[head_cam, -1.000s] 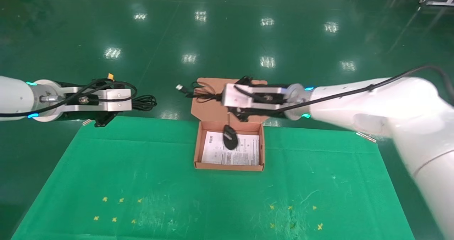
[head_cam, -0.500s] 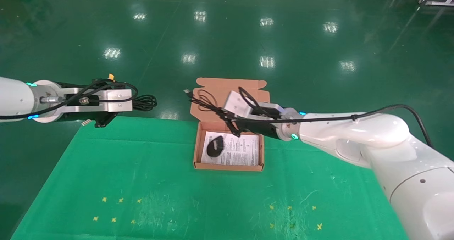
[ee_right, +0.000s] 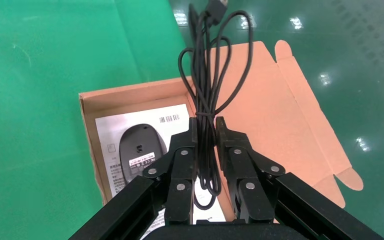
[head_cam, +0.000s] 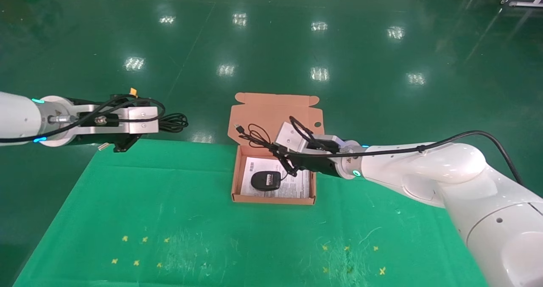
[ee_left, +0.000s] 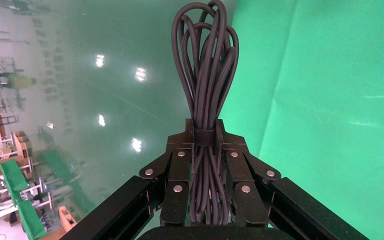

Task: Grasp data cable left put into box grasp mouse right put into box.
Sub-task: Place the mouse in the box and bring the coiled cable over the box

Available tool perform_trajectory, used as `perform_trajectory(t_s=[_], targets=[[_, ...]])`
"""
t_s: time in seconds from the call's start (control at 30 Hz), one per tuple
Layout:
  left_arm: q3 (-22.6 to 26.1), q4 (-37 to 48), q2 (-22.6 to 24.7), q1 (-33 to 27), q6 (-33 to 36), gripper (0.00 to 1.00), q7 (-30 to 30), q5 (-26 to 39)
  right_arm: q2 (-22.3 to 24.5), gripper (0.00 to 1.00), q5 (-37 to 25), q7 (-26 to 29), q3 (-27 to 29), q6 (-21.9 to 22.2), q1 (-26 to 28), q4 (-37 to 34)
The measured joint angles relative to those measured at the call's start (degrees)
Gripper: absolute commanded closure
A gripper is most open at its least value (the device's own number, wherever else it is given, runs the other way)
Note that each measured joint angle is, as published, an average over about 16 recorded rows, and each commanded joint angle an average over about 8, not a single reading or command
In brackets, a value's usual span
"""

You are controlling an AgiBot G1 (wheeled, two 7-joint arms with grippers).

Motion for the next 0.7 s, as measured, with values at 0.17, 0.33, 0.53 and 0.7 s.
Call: perform_trajectory(t_s=[0.17, 0.33, 0.53, 0.7], targets=[[0.39, 0.68, 1.61, 0.97, -1.49, 1.0, 0.37, -0.06, 1.43, 0.0, 0.01, 0.32, -0.41, -0.52, -0.34, 1.6], [1.01, 2.12, 4.45, 2.6, -4.38, 1.0, 1.45, -0.42, 3.8, 0.0, 0.0, 0.65, -0.45, -0.89, -0.49, 4.24], [1.89, 5.28, 9.14, 5.11, -9.92, 1.0, 4.43, -1.51, 8.31, 0.0, -0.04, 1.61, -0.09, -1.16, -0.27, 8.94], [2.85, 9.31, 13.95, 7.26, -15.99, 1.0, 8.7, -2.71, 13.36, 0.0, -0.27, 3.6, 0.27, -1.0, -0.3, 14.84]])
